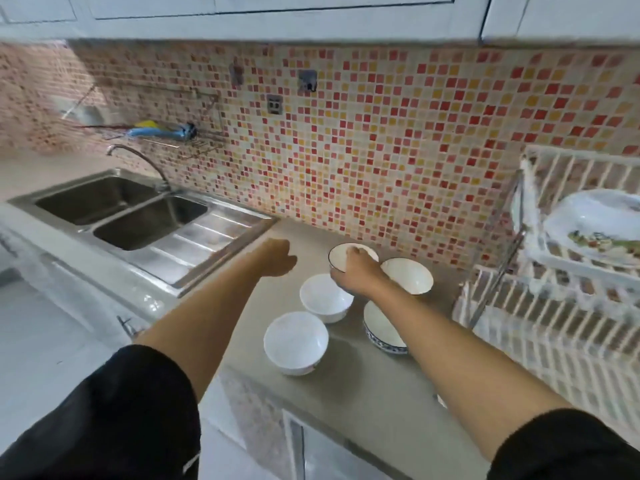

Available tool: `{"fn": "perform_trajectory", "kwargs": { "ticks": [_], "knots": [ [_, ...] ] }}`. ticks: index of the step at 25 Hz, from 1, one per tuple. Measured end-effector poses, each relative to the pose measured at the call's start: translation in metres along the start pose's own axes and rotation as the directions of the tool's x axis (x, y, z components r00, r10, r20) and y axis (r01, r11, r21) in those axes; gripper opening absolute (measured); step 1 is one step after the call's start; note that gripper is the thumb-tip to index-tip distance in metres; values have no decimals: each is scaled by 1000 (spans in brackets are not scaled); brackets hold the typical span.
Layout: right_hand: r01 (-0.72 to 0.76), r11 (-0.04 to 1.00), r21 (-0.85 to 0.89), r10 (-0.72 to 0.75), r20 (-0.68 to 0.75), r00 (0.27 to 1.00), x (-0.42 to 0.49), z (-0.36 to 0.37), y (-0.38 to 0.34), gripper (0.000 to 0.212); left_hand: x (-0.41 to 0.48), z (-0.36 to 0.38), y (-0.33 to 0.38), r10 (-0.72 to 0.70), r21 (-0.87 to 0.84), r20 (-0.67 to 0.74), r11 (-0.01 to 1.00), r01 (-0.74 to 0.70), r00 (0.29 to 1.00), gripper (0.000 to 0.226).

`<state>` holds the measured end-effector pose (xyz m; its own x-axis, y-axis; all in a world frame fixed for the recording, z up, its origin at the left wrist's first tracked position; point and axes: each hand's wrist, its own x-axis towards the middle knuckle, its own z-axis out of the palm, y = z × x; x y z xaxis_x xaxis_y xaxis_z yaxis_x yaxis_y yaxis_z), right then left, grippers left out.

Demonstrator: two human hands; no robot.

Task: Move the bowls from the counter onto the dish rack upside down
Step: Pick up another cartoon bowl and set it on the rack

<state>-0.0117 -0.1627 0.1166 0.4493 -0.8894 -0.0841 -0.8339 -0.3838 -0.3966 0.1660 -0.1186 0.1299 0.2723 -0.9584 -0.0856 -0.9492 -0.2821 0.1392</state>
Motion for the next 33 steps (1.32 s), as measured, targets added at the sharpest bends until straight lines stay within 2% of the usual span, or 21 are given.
{"fn": "perform_trajectory", "kwargs": {
  "ticks": [3, 6, 8, 10, 14, 16, 18, 20, 22, 24, 25, 27, 29, 31, 32, 33],
  "knots": [
    [-214, 973, 85, 199, 164, 966, 2, 101, 12, 73, -11, 76, -35, -89, -32, 196, 995, 97, 976, 53],
    [-397, 897, 193, 336, 287, 897, -7, 165, 13, 69, -21, 137, -54, -150, -106, 313, 976, 191, 938, 62],
    [-450, 868, 211, 355, 369, 859, -12, 182, 11, 55, -25, 162, -57, -174, -145, 359, 960, 238, 917, 66],
    [-437, 875, 208, 338, 383, 860, -13, 185, 9, 42, -27, 172, -57, -157, -153, 371, 962, 228, 915, 64],
    [-325, 917, 231, 257, 280, 925, -15, 153, -4, 40, -23, 148, -65, -151, -105, 306, 976, 191, 940, 51],
    [-186, 942, 279, 140, 177, 974, -19, 118, -12, 40, -17, 114, -67, -155, -251, 210, 946, 206, 965, 44],
    [-33, 950, 310, 45, -31, 998, -24, 74, -18, 43, -15, 68, -58, -99, -461, 58, 880, 115, 993, 35],
    [62, 921, 386, 40, -250, 967, -30, 15, -22, 49, -14, 13, -32, -37, -604, -172, 794, -75, 984, 35],
    [137, 897, 420, 40, -387, 921, -40, -47, -23, 54, -19, -42, 9, 2, -695, -363, 666, -273, 932, 42],
    [217, 896, 388, 8, -504, 864, -56, -106, -18, 52, -24, -82, 54, 53, -750, -482, 490, -444, 874, 45],
    [241, 918, 314, -14, -581, 813, -67, -133, -14, 52, -28, -98, 75, 92, -767, -506, 406, -497, 857, 45],
    [210, 971, 114, -62, -729, 682, -95, -184, 7, 55, -35, -127, 118, 252, -756, -518, 312, -575, 818, 48],
    [111, 993, -31, -91, -799, 595, -121, -225, 41, 65, -44, -152, 159, 434, -678, -543, 279, -681, 719, 55],
    [-33, 988, -152, -106, -814, 571, -143, -254, 82, 76, -50, -169, 201, 531, -615, -577, 216, -758, 620, 59],
    [-89, 975, -203, -114, -804, 584, -150, -262, 102, 80, -50, -172, 222, 557, -592, -586, 203, -780, 589, 57],
    [-128, 959, -251, -126, -789, 601, -154, -266, 121, 82, -51, -173, 242, 581, -549, -581, 236, -801, 570, 55]
  ]
}}
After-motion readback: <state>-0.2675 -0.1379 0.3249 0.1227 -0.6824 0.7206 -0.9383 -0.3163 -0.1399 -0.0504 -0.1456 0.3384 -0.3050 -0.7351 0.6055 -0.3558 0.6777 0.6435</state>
